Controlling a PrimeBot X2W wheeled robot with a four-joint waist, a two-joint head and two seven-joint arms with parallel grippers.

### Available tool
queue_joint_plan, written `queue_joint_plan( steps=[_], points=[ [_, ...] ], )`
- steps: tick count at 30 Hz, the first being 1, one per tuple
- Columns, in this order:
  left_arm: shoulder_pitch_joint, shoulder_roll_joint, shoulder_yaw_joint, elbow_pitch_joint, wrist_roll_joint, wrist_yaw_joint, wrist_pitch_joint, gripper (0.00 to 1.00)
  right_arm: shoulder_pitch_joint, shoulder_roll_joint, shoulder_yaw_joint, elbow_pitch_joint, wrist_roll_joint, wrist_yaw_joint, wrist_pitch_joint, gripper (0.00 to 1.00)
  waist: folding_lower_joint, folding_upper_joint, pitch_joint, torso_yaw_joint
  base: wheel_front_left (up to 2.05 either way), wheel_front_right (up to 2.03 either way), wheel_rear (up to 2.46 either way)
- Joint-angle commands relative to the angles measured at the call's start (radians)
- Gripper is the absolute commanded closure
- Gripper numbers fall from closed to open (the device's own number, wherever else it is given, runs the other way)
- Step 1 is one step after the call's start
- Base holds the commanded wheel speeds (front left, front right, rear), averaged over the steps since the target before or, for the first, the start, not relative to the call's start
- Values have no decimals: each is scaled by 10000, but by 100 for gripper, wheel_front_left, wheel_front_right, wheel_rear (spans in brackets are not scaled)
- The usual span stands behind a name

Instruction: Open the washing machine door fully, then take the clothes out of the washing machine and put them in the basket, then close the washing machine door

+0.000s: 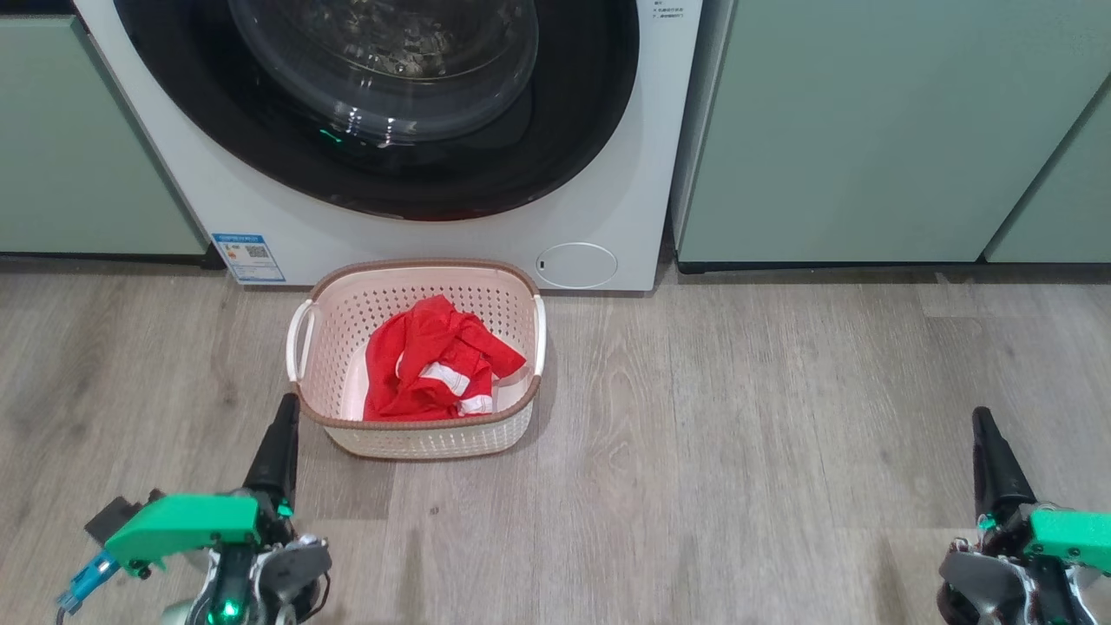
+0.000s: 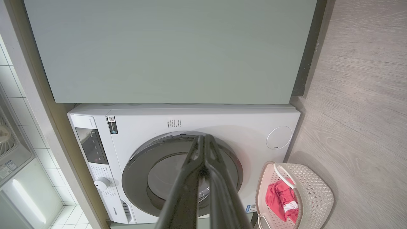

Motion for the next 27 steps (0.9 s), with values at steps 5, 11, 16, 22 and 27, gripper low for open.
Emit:
queue_joint_plan(
  steps=[5, 11, 16, 22, 27],
  points=[
    [-416, 54, 312, -349, -52, -67, 61, 100, -418, -49, 189, -416, 58, 0, 58, 100, 0, -1, 0, 0, 0, 0, 0],
    [-416, 54, 312, -349, -52, -67, 61, 100, -418, -49, 189, -416, 58, 0, 58, 100, 0, -1, 0, 0, 0, 0, 0],
    [-416, 54, 312, -349, -52, -67, 61, 100, -418, -49, 189, -416, 58, 0, 58, 100, 0, -1, 0, 0, 0, 0, 0],
    [-416, 54, 311, -349, -52, -67, 61, 100, -418, -49, 190, -416, 58, 0, 58, 100, 0, -1, 0, 0, 0, 0, 0],
    [-416, 54, 311, -349, -52, -67, 60, 100, -418, -49, 190, -416, 58, 0, 58, 100, 0, -1, 0, 0, 0, 0, 0]
  ],
)
